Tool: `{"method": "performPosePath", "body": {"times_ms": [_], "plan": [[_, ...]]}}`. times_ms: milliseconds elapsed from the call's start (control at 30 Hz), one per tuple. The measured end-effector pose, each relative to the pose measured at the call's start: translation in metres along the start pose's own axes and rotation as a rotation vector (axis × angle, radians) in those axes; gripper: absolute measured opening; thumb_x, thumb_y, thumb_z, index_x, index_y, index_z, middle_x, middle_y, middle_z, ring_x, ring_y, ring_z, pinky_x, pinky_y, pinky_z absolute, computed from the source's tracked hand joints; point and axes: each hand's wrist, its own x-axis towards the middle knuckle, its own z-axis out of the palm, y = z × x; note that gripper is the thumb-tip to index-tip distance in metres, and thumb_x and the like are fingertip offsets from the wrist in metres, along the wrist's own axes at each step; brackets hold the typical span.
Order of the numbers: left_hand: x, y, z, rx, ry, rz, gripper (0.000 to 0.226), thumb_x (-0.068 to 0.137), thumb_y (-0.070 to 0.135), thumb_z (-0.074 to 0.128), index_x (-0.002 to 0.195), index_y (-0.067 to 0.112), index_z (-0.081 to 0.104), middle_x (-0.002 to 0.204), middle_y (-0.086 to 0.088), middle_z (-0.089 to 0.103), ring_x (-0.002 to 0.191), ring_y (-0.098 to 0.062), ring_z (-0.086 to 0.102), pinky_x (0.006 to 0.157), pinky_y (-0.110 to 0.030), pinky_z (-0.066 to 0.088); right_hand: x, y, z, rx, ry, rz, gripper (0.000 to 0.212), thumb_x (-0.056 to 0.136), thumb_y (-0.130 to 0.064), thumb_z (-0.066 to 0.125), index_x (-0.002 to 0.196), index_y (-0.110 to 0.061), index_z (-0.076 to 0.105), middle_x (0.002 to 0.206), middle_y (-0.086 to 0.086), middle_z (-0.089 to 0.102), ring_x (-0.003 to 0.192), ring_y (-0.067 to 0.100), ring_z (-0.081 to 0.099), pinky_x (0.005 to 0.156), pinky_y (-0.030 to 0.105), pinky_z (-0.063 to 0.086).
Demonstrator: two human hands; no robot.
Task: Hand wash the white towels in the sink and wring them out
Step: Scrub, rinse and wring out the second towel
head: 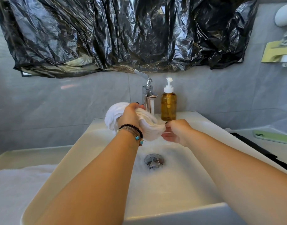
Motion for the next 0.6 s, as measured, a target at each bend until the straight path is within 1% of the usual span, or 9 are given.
{"method": "performPosePath", "body": {"times_ms": [100,233,300,367,400,433,500,533,600], "plan": [[-0.004,0.019,0.0,0.025,0.041,-0.006,0.015,0.069,0.017,0.064,0.055,0.011,0.065,0.065,-0.003,0.07,0.062,-0.023,0.064,0.077,-0.037,0.057,0.003,-0.018,0.014,0.384,-0.01,0.086,0.021,0.099,-0.004,0.039,0.101,-0.001,0.06,0.093,0.016,0.068,0.082,0.027,0.066,0.069,0.038,0.057],[-0.01,0.032,-0.007,0.089,0.141,0.04,0.005,0.072,0.008,0.06,0.069,0.007,0.063,0.062,-0.005,0.069,0.053,-0.023,0.062,0.066,-0.034,0.058,0.005,-0.039,0.049,0.476,-0.108,0.142,0.03,0.103,-0.011,0.031,0.103,-0.001,0.06,0.087,0.016,0.066,0.084,0.027,0.065,0.065,0.041,0.056],[-0.012,0.039,-0.014,0.093,0.184,0.071,0.006,0.071,0.007,0.06,0.066,0.006,0.062,0.063,-0.005,0.068,0.052,-0.022,0.061,0.06,-0.03,0.054,0.003,-0.04,0.063,0.542,-0.155,0.176,0.032,0.106,-0.016,0.03,0.097,0.001,0.056,0.074,0.013,0.061,0.065,0.017,0.061,0.054,0.028,0.053],[-0.008,0.045,-0.021,0.12,0.214,0.098,0.003,0.062,0.011,0.059,0.062,0.009,0.061,0.069,-0.005,0.07,0.054,-0.022,0.061,0.06,-0.03,0.053,0.002,-0.04,0.067,0.642,-0.187,0.216,0.033,0.105,-0.016,0.033,0.089,0.001,0.055,0.057,0.006,0.055,0.035,0.007,0.046,0.031,0.015,0.035],[-0.006,0.049,-0.024,0.137,0.224,0.113,0.007,0.057,0.013,0.058,0.062,0.01,0.061,0.072,-0.005,0.07,0.054,-0.022,0.061,0.059,-0.03,0.053,0.001,-0.04,0.066,0.615,-0.189,0.214,0.031,0.104,-0.015,0.035,0.089,0.001,0.057,0.054,0.003,0.053,0.028,0.005,0.04,0.027,0.014,0.027],[-0.004,0.051,-0.027,0.156,0.235,0.131,0.009,0.056,0.013,0.058,0.063,0.01,0.062,0.073,-0.005,0.071,0.054,-0.023,0.061,0.058,-0.03,0.053,0.0,-0.039,0.065,0.522,-0.154,0.181,0.028,0.103,-0.014,0.037,0.095,0.001,0.06,0.056,0.002,0.052,0.028,0.005,0.039,0.027,0.014,0.026],[-0.006,0.052,-0.031,0.257,0.259,0.181,0.008,0.062,0.014,0.061,0.067,0.008,0.065,0.073,-0.005,0.073,0.057,-0.024,0.065,0.061,-0.031,0.056,-0.005,-0.028,0.062,-0.003,-0.058,-0.03,0.028,0.1,-0.011,0.04,0.114,0.003,0.06,0.069,0.003,0.053,0.046,0.01,0.049,0.039,0.017,0.04],[-0.007,0.052,-0.034,0.327,0.252,0.21,0.011,0.065,0.015,0.062,0.07,0.007,0.068,0.076,-0.007,0.074,0.061,-0.025,0.067,0.063,-0.032,0.057,-0.01,-0.016,0.062,-0.36,-0.015,-0.189,0.032,0.098,-0.011,0.04,0.118,0.004,0.059,0.079,0.007,0.056,0.062,0.016,0.055,0.053,0.022,0.048],[-0.009,0.05,-0.039,0.485,0.2,0.263,0.023,0.065,0.019,0.065,0.081,0.005,0.073,0.08,-0.01,0.074,0.062,-0.026,0.066,0.056,-0.029,0.054,-0.029,0.015,0.077,-0.944,-0.044,-0.496,0.032,0.098,-0.012,0.039,0.117,0.003,0.059,0.102,0.016,0.06,0.094,0.03,0.059,0.08,0.035,0.049]]}}
